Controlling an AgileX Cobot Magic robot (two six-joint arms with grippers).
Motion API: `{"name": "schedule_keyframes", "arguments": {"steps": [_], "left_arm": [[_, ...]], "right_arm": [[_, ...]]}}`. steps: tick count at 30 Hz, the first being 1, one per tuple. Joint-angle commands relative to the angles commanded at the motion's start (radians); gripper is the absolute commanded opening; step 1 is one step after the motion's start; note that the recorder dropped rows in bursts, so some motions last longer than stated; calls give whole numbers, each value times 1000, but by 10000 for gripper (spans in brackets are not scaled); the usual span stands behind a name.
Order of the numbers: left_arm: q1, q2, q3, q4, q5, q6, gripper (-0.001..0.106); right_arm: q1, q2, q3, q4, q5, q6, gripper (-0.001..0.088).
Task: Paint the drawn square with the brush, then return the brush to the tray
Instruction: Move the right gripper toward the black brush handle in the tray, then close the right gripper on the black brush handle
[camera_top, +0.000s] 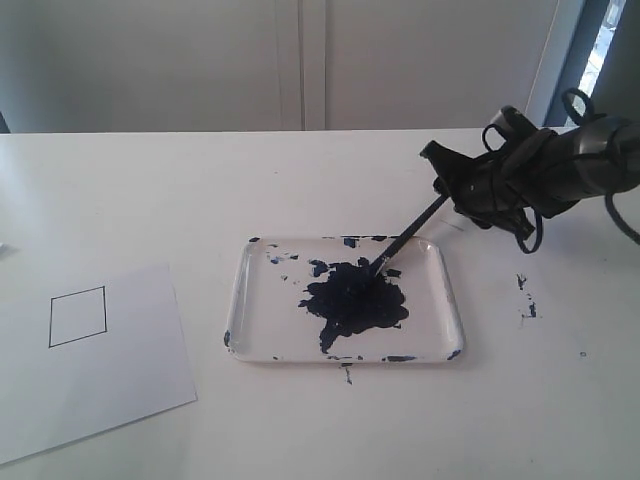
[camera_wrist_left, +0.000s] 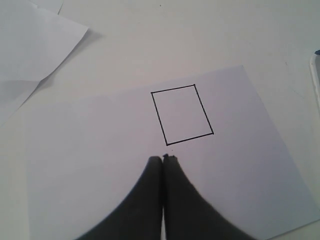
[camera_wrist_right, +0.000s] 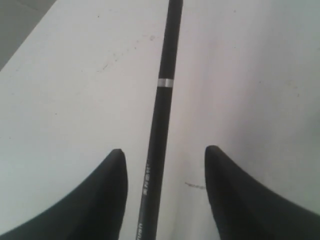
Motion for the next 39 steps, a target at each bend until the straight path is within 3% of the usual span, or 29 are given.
{"name": "schedule_keyframes", "arguments": {"steps": [19,26,39], "left_arm": [[0,0,0,-2,-6,-1,0],[0,0,0,-2,-6,-1,0],[0,0,0,-2,-6,1,0]], "right_arm": [[2,95,-147,-2,85,26,460],[2,102,-154,-2,77,52,249],[2,102,-154,-2,73,52,110]]}}
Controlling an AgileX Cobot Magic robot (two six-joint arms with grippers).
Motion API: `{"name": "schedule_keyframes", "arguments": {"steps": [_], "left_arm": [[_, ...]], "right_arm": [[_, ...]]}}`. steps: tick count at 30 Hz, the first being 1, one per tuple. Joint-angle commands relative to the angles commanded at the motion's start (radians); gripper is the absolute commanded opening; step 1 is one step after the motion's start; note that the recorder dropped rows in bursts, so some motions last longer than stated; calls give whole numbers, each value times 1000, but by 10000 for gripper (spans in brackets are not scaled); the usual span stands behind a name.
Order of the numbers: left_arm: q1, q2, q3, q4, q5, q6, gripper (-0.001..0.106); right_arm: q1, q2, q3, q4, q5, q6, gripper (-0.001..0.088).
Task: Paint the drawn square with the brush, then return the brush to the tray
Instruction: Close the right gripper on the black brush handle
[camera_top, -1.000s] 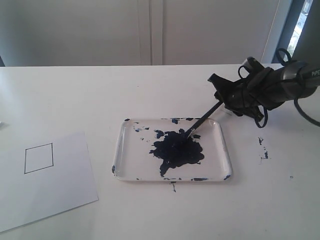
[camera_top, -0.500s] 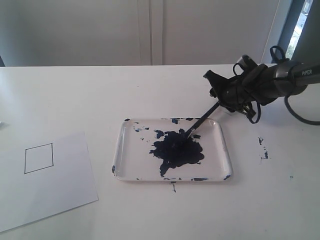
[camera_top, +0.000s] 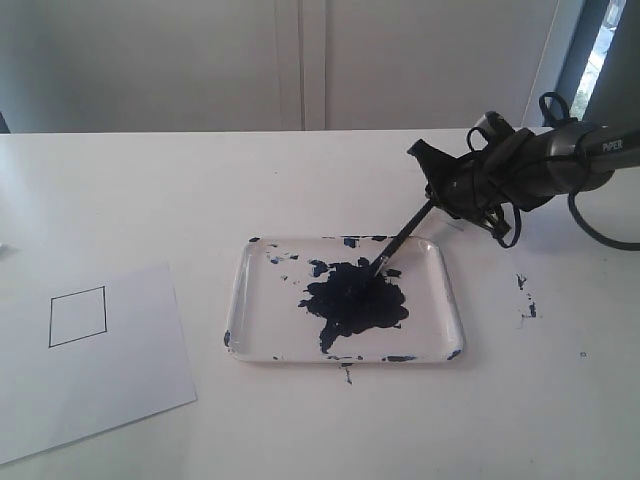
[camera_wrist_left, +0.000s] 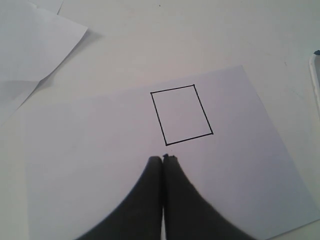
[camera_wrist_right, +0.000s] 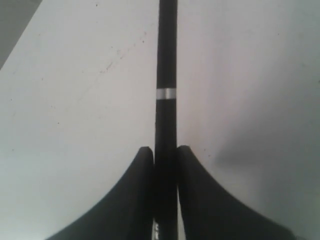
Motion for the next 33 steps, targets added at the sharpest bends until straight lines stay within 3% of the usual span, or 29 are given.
{"name": "schedule_keyframes", "arguments": {"steps": [11,33], "left_arm": [[0,0,0,0,0,4,0],[0,0,0,0,2,8,0]], "right_arm": [[0,0,0,-2,4,0,-1],[0,-64,0,2,34,56,0]]}}
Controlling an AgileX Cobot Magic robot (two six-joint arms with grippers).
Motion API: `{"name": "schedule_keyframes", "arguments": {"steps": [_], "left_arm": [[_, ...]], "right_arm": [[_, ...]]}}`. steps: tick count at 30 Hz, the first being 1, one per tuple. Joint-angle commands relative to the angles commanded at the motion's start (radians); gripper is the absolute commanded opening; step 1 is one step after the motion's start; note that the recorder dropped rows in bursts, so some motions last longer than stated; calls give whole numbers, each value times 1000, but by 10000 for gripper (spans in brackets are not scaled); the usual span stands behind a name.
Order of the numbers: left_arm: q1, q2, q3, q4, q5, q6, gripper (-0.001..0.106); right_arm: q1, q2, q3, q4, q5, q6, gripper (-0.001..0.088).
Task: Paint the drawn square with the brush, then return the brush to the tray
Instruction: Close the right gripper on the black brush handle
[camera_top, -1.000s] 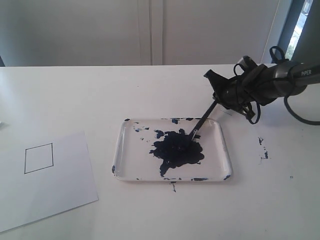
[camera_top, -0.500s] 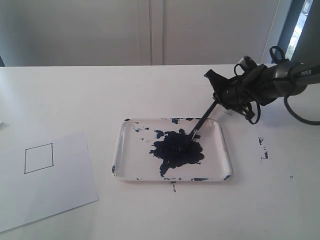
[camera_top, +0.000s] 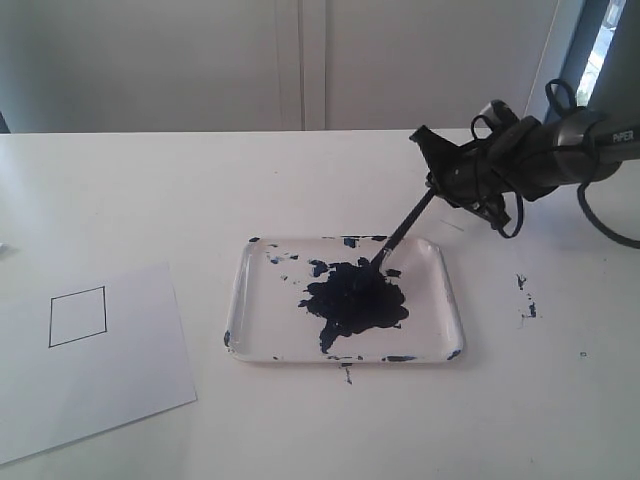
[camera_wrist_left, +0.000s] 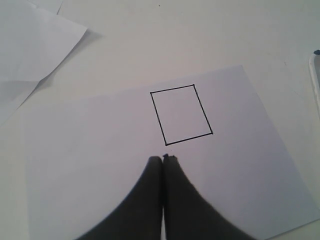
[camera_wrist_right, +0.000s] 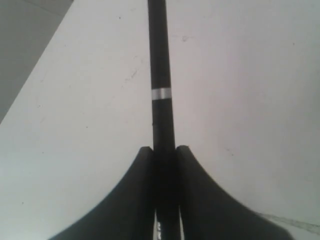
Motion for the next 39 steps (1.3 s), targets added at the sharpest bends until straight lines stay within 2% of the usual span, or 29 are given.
{"name": "schedule_keyframes", "arguments": {"steps": [16,22,25,27,31,35,39], "left_arm": [[0,53,0,0,25,10,0],[0,61,0,0,25,12,0],[0,63,0,0,25,12,0],[0,63,0,0,23,12,0],[0,63,0,-8,23,12,0],[0,63,0,-12,19,12,0],[0,63,0,-17,18,12,0]], "right_arm": [[0,-140,0,0,77,-113,0],[2,-130,0,3,56,-107,0],[4,-103,5,15,71,-37,0],[12,-100,27,18,65,58,0],[45,-126,98,18,-39,103,0],[62,-161,166,18,-56,177,0],[77,-234,279,18,-171,261,0]]}}
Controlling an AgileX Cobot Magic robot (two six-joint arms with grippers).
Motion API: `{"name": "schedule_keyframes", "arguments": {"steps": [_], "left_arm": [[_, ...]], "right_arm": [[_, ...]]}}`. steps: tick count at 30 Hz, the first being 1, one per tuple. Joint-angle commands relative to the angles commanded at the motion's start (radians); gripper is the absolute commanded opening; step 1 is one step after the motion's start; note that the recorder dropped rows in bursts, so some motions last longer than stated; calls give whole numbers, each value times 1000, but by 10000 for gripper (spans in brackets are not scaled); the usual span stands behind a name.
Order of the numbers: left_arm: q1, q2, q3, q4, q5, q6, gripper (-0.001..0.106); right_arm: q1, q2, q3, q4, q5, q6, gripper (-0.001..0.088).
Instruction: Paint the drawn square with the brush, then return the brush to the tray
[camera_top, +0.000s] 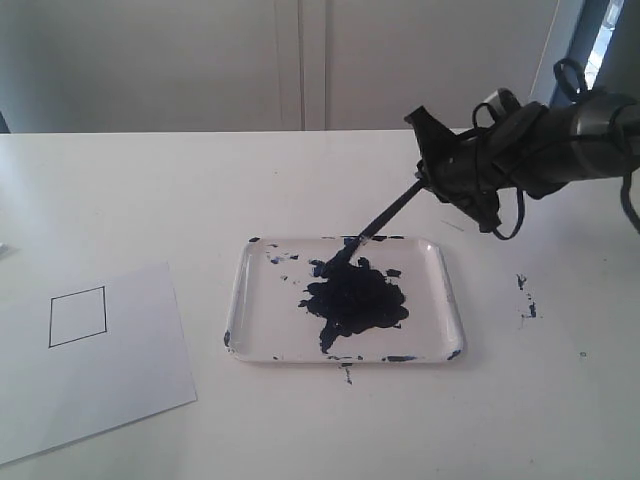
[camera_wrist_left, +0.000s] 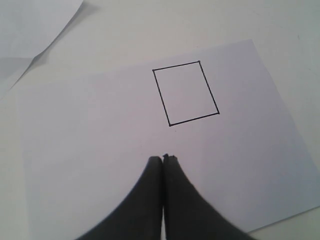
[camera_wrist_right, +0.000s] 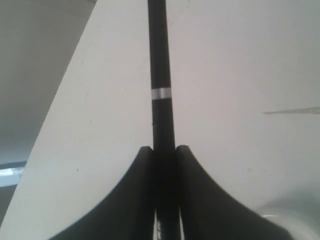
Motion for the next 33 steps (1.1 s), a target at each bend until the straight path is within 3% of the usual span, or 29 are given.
{"name": "schedule_keyframes", "arguments": {"steps": [5,12,17,19,22,29,33], "left_arm": [[0,0,0,-62,0,58,0],[0,0,0,-96,0,102,0],[0,0,0,-106,0,102,0],[0,0,0,-117,0,102,0],[0,0,0,-129,0,115,0],[0,0,-3,-141,0,130,0],[0,0,-26,-141,14,139,0]], "right_arm": [[1,-105,110,0,-30,11,0],[50,-275,335,0,-126,209,0],[121,-413,643,34,-415,443,0],[138,-419,720,27,-536,563,0],[141,-393,736,12,-562,729,0],[141,-206,712,10,-652,751,0],[141,-140,664,-59,-744,760,0]]}}
